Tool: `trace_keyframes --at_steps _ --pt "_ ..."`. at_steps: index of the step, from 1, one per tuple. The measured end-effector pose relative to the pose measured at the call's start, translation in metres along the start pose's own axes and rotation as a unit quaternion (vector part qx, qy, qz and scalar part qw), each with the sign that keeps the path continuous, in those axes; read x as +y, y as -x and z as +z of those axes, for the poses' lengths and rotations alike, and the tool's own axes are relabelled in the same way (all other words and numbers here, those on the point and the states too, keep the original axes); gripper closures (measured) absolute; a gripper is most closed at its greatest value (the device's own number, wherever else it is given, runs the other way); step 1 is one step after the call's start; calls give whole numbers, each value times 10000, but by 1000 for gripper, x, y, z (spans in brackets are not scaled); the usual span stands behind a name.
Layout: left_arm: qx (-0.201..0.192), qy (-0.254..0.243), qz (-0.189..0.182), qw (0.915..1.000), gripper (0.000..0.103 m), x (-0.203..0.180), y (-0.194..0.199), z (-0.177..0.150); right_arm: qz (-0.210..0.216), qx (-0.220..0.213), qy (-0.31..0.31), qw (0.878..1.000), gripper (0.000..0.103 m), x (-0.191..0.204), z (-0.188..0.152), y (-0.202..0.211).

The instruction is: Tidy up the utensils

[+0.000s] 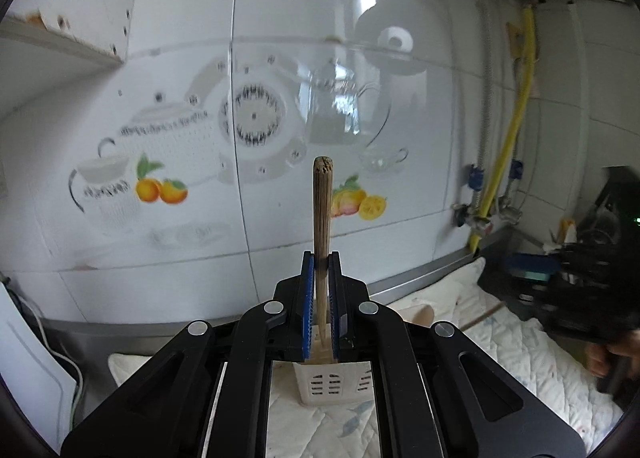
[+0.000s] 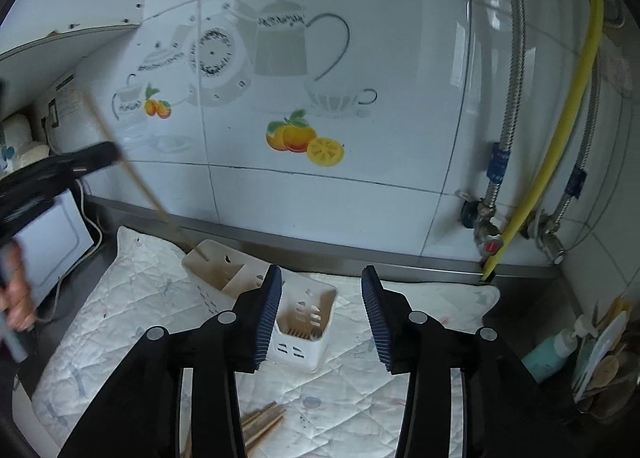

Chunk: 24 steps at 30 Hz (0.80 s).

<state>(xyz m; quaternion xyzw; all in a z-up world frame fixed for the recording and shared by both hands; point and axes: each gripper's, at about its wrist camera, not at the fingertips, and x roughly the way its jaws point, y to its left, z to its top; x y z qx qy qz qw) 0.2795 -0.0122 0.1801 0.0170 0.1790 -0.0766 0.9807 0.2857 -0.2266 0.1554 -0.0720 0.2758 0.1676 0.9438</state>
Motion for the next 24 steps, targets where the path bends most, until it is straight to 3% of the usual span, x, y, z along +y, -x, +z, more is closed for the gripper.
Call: trace_keyframes --at_steps 7,12,20,24 --pt "406 307 -11 9987 97 12 -34 -21 102 -243 21 9997 60 5 -37 39" --pt "519 362 -16 9980 97 15 -40 -30 229 -190 -125 9995 59 7 -75 55" --pt "323 325 -58 9989 93 8 -7 -28 327 247 -222 9989 60 23 -147 57" --pt "264 265 -42 9993 81 2 21 -39 461 554 -336 9968 60 32 -186 55"
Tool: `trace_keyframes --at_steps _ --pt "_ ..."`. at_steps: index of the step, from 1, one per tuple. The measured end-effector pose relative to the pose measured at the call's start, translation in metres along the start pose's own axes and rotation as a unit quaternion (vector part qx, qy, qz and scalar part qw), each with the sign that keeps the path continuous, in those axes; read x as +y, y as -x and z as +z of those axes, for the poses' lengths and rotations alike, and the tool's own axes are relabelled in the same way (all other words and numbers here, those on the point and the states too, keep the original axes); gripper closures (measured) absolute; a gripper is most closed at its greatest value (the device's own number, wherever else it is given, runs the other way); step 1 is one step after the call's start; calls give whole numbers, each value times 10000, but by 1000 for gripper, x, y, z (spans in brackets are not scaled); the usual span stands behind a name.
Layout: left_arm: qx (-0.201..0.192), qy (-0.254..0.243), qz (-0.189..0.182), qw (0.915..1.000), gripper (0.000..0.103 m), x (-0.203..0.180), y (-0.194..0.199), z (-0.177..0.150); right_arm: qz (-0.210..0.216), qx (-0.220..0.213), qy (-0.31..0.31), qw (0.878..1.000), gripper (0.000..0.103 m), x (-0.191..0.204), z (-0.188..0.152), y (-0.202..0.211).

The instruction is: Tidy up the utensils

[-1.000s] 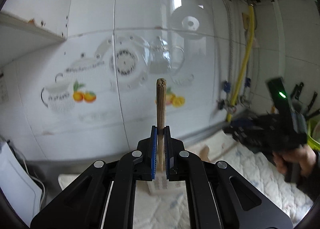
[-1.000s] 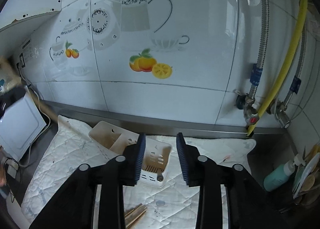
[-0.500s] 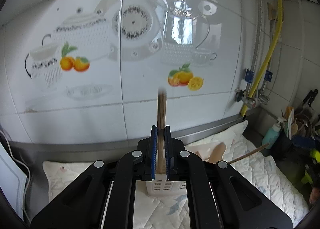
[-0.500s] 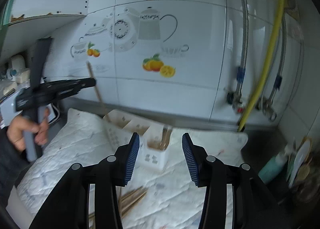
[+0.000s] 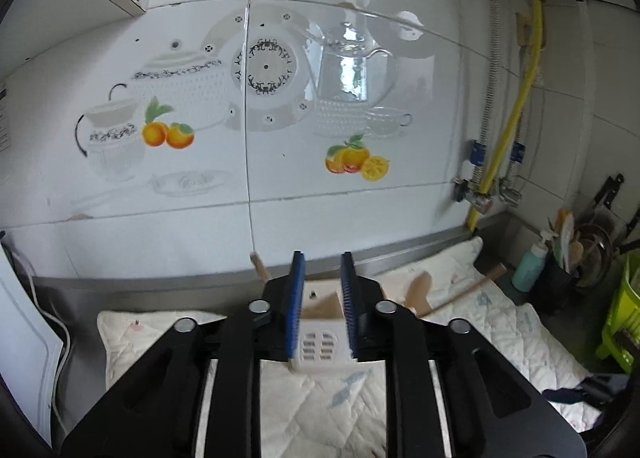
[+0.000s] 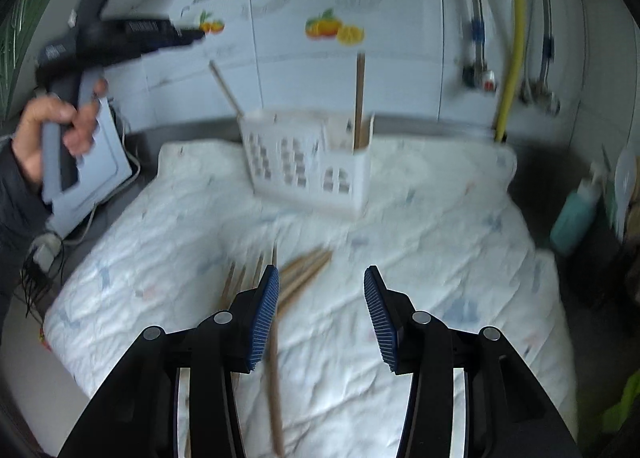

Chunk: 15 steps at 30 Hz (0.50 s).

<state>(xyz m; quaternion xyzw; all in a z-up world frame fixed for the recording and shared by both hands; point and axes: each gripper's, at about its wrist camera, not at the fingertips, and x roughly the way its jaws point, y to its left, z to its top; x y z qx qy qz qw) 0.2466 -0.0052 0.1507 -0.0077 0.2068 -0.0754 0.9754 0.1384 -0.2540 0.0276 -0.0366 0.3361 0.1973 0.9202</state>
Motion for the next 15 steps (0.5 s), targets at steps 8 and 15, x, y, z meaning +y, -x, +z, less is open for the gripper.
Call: trace_keyframes --at_steps 8,15 --pt "187 67 -7 9998 71 -6 41 -55 3 303 93 9995 68 16 -56 -5" --pt "395 341 -42 9986 65 -6 66 -112 57 445 99 9989 74 25 -91 -10"
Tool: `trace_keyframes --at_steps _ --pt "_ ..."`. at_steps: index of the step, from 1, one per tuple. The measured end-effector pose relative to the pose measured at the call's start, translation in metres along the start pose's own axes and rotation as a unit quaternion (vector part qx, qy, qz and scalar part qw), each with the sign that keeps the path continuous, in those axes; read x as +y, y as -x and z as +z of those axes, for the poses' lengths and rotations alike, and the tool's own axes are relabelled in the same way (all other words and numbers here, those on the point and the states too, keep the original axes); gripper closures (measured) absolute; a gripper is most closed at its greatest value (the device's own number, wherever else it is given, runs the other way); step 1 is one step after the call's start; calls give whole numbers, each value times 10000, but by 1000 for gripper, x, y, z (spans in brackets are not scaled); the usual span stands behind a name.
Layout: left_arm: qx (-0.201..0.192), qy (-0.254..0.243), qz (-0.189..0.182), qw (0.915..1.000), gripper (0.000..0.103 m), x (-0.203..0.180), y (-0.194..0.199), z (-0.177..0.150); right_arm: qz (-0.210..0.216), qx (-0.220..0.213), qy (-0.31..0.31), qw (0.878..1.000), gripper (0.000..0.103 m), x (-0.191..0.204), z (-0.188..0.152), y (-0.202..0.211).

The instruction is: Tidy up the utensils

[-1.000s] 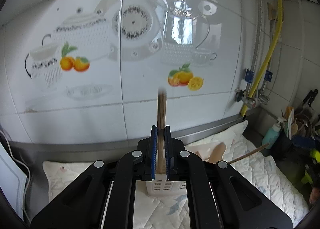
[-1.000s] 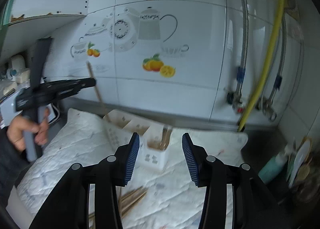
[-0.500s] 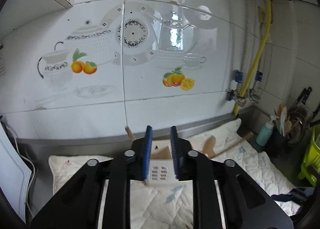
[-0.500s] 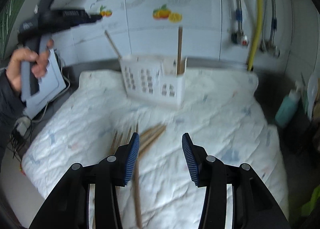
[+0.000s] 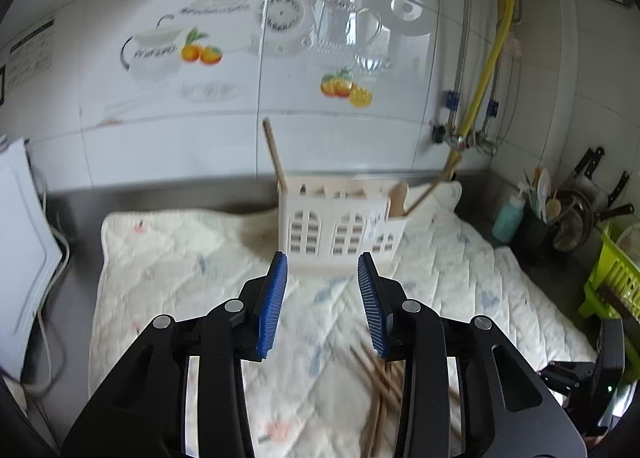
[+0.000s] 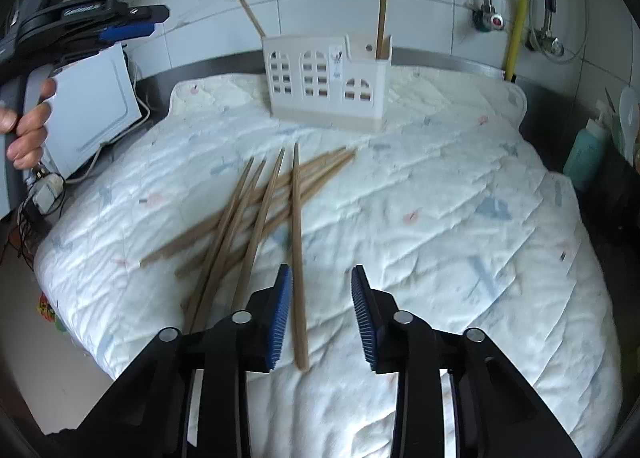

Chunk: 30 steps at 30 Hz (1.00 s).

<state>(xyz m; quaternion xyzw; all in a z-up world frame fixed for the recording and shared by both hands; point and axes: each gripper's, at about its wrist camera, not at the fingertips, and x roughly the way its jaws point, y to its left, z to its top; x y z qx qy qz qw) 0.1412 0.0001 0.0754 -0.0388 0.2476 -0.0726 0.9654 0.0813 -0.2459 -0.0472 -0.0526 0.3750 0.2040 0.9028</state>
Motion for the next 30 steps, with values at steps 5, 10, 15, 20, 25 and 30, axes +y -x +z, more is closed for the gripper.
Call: trace_keyframes --at_steps 5,10,15,20,25,30 --pt "251 129 12 9996 65 -1 5 -36 48 63 35 10000 78 5 -15 -8" --pt "427 215 23 9989 65 -6 12 -65 27 100 85 9999 82 9 -21 -17" --pt "624 313 -44 9975 65 -17 16 -90 -39 116 202 9997 90 12 -23 -23" --pt "826 410 -110 9957 65 -31 17 -114 -43 95 253 9996 95 13 -24 -22" --pt "937 595 -72 9938 65 -43 17 -135 -21 46 171 9998 96 11 -25 -21" --pt "1108 823 -139 9903 66 -59 16 -155 -4 23 163 9999 96 10 -27 -18"
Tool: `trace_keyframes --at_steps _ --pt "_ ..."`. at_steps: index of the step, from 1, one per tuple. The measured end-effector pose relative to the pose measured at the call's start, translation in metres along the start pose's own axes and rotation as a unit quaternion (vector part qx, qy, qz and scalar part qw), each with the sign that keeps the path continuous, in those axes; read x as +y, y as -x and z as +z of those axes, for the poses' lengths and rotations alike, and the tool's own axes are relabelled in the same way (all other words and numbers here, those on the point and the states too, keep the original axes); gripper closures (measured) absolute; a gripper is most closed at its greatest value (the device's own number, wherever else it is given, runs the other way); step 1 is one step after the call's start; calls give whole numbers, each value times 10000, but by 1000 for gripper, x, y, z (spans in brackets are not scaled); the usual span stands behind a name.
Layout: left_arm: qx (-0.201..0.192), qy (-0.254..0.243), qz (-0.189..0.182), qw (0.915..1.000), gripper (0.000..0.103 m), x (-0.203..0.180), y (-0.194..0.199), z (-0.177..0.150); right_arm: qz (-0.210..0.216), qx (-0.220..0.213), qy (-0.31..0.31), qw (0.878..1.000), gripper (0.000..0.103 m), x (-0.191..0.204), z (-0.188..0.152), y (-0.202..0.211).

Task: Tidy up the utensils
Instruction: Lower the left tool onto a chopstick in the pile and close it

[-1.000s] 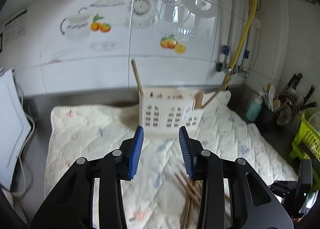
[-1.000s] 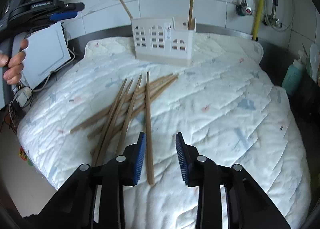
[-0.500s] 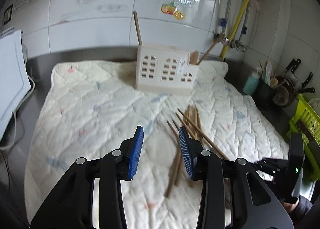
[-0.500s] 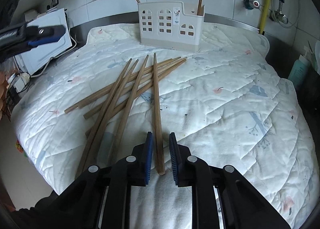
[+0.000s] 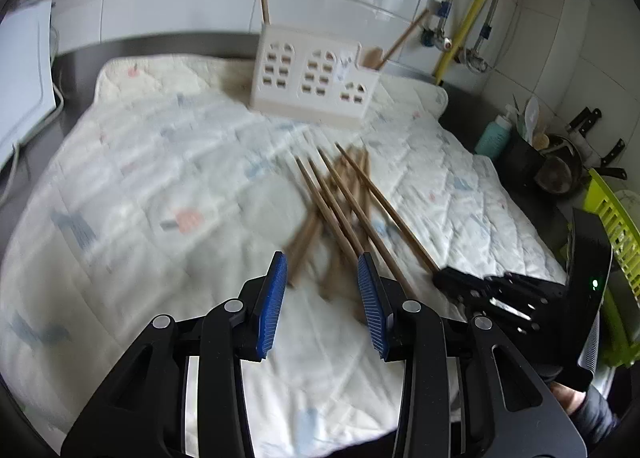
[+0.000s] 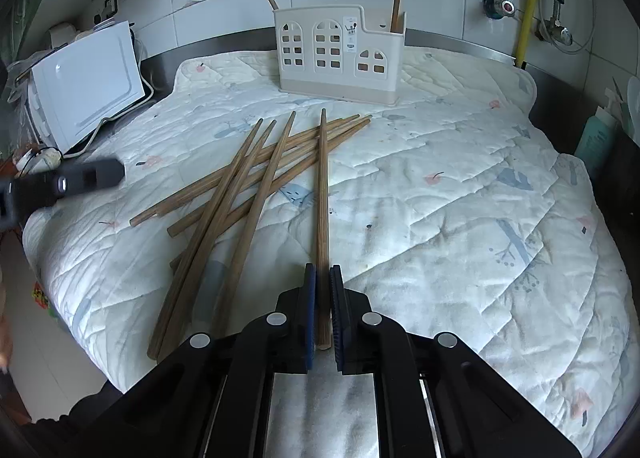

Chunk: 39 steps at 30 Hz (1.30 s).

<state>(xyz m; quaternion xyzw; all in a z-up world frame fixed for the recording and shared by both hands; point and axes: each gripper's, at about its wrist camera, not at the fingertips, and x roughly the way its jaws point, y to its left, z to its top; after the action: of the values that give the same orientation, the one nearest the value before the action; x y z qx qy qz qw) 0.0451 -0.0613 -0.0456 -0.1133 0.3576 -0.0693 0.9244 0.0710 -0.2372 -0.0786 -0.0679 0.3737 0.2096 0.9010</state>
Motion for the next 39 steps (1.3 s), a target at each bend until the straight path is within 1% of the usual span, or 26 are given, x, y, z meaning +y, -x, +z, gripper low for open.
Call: trace_keyframes --at_steps 6,9,11,14,18,25,30,36,39 --pt "172 64 -21 9998 66 -15 -9 -20 29 -39 7 10000 96 -2 -2 3" --pt "194 76 -26 9998 67 -20 -13 -24 47 -58 -11 10000 96 -4 -3 5" --pt "246 79 -2 9997 70 -23 -17 -27 44 -70 -6 10000 96 -6 -4 7" --pt "341 111 -6 9994 71 -26 -25 -31 60 -93 -19 9999 96 -9 -6 8" --pt "467 252 1 9986 73 -26 -33 -34 67 -111 -19 9999 96 -10 -7 10" --pt "424 183 172 9988 76 -32 -37 -36 96 -125 -16 9999 96 -12 -9 11" --pt "381 89 429 9983 76 -39 -35 -38 107 -133 -12 9999 96 -11 -9 11" --pt "345 -37 579 9977 76 -42 -34 -39 109 -138 1 9998 96 -11 -10 11" --pt "352 -3 595 9976 76 -42 -35 -39 106 -142 3 9998 96 -11 -10 12"
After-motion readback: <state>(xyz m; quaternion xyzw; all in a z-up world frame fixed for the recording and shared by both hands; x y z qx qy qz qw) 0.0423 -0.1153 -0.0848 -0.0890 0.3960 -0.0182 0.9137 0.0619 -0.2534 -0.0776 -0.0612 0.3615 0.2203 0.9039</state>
